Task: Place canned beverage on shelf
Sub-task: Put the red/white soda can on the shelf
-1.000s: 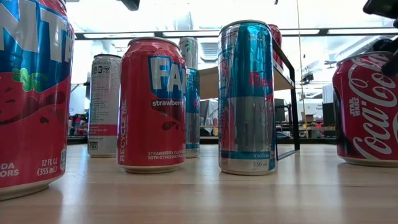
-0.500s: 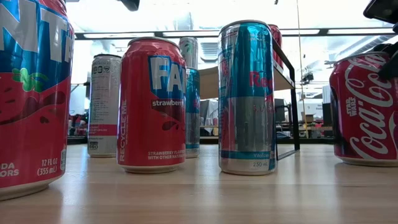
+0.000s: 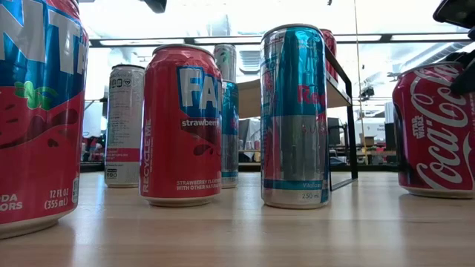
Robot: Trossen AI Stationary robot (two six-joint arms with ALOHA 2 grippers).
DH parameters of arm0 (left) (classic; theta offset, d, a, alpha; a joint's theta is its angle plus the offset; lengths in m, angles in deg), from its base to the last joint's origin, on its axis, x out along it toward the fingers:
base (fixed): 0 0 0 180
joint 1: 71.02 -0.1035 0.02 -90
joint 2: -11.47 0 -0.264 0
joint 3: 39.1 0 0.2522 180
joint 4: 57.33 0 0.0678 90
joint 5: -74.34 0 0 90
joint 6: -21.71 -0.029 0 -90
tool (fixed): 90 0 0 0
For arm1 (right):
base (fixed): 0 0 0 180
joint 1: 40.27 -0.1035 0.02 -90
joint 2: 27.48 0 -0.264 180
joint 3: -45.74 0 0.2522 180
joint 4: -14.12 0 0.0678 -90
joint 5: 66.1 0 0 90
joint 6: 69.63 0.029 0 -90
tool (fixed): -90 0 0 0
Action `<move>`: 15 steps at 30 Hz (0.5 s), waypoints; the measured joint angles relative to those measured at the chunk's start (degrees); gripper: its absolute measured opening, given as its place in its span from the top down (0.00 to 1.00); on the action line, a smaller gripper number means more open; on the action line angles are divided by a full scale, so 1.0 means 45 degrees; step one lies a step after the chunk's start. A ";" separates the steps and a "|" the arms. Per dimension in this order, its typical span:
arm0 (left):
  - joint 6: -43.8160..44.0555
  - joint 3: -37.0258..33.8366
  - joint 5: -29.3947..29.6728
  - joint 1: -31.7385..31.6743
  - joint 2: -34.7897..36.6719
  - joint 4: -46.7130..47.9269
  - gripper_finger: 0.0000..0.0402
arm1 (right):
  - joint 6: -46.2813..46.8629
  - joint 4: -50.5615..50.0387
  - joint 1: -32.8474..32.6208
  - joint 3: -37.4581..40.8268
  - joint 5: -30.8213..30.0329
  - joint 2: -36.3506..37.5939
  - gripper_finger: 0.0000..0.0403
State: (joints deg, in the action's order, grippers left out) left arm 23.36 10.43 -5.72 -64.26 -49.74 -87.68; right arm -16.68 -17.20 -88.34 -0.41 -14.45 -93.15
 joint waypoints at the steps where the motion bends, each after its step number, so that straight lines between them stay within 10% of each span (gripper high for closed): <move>1: 0.0000 0.0000 0.0004 -0.0001 0.0000 0.0000 1.00 | 0.0000 0.0005 0.0000 -0.0014 -0.0043 0.0000 0.31; 15: -0.0007 0.0000 0.0002 0.0002 0.0000 0.0005 1.00 | -0.0228 0.0045 0.0000 -0.0148 -0.0067 0.0135 0.32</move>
State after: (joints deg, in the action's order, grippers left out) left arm 23.33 10.43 -5.71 -64.25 -49.74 -87.66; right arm -17.71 -17.00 -88.34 -1.08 -14.75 -92.54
